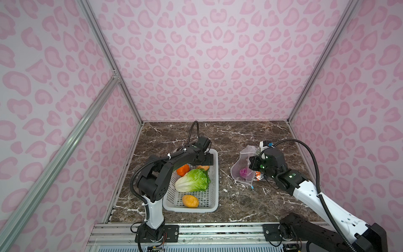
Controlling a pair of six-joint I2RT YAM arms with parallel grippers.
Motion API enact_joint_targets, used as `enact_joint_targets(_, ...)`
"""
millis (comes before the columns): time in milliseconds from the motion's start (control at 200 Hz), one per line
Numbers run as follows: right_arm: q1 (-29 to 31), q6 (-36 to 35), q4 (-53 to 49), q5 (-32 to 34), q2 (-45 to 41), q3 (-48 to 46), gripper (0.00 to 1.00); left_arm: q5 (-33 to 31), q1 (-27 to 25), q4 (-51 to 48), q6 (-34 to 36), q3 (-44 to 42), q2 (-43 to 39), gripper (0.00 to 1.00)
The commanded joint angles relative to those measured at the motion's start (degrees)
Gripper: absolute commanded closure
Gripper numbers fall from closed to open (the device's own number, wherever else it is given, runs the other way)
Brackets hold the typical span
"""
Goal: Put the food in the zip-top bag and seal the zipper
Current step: 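Lower the left gripper into the basket around the brown potato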
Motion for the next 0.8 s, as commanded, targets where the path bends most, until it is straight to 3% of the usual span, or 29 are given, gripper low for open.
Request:
enact_joint_targets(0,0.0,0.0,0.9,0.1,0.3,-0.2,1.0,-0.7,0.0,-3.7,0.1,-0.4,0.7,0.18)
enact_joint_targets(450,-0.1,0.0,1.0,0.3,1.0,-0.2,1.0,-1.9,0.0,-3.2,0.4,-1.5,-1.7,0.48)
enact_joint_targets(795,-0.2,0.1,0.9,0.4,1.0,-0.1,1.0,-4.4,0.1,-3.8,0.9,-1.7,-9.5,0.52)
